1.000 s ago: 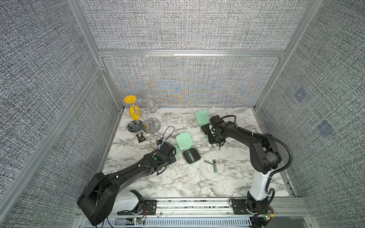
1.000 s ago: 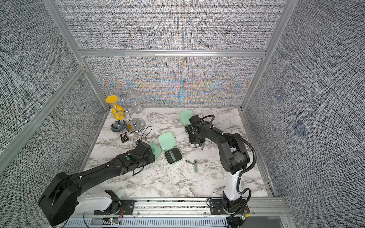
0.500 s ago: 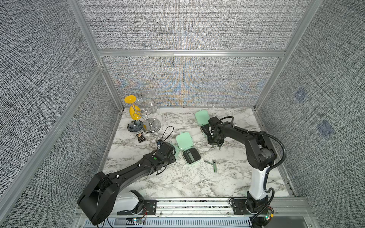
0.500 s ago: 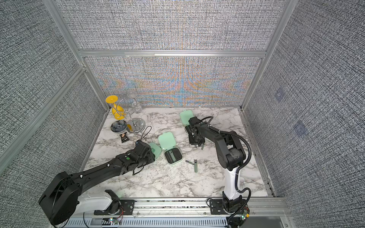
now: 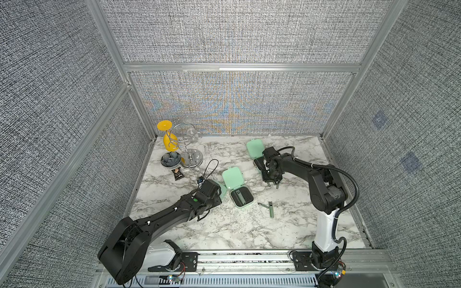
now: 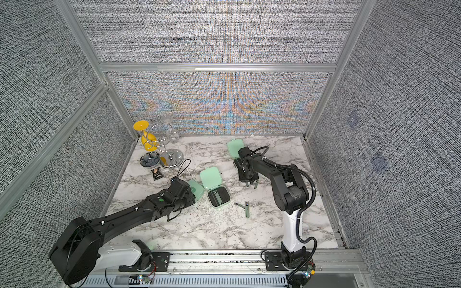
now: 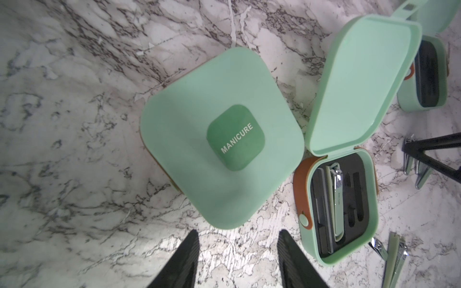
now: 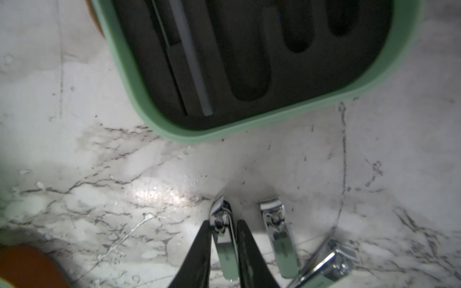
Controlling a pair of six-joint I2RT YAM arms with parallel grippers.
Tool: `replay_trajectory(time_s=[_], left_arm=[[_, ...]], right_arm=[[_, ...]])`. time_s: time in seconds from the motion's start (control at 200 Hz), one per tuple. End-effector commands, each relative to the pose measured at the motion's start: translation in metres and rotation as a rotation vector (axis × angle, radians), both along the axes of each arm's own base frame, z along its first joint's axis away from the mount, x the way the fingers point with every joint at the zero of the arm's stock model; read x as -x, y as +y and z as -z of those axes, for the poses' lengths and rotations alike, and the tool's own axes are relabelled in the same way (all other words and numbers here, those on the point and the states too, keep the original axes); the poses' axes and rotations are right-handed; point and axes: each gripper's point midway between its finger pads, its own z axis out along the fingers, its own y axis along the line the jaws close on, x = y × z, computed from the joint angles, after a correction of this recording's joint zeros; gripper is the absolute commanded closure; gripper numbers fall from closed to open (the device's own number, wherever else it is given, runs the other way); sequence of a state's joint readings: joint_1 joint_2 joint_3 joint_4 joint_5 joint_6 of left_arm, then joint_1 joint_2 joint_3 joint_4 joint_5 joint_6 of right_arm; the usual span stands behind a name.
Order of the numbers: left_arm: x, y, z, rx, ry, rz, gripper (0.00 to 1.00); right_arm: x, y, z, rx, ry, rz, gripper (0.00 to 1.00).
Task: Organize nail clipper sets
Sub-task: Pick up the nail clipper from the center of the board, then place the nail clipper in the storage box.
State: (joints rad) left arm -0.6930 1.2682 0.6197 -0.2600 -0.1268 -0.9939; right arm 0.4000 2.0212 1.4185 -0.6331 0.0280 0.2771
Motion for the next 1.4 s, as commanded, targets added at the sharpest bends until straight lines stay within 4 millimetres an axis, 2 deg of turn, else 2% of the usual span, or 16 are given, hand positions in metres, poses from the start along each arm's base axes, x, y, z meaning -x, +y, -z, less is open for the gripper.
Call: replay_trajectory(time_s=[0.0,0.25,0.41,0.595,0.856,1.071,1.396], left_arm=[[-0.001,-0.002,-0.002,0.008,-0.010,0.015,0.47],[0.000,-0.005,-0.001,0.029,-0.010,0.018,0.47],[0.003,-0.002,-0.002,0.036,-0.016,0.012,0.47],[0.006,0.000,-0.003,0.042,-0.021,0.013,0.47],[0.009,0.000,-0.005,0.057,-0.027,0.019,0.47],[0.012,0.003,-0.005,0.062,-0.029,0.018,0.47],[0.012,0.005,-0.005,0.057,-0.033,0.014,0.47]], right_arm=[[0.002,-0.002,-0.004,0.009,-0.001,0.000,0.80],[0.004,-0.001,-0.018,0.002,-0.019,-0.011,0.86],[0.012,0.009,-0.030,-0.017,-0.036,-0.063,0.86],[0.035,0.042,-0.046,-0.031,-0.056,-0.218,0.86],[0.076,0.098,-0.053,-0.086,-0.051,-0.363,0.86],[0.090,0.129,-0.044,-0.104,-0.045,-0.391,0.86],[0.089,0.139,-0.027,-0.072,-0.049,-0.413,0.86]])
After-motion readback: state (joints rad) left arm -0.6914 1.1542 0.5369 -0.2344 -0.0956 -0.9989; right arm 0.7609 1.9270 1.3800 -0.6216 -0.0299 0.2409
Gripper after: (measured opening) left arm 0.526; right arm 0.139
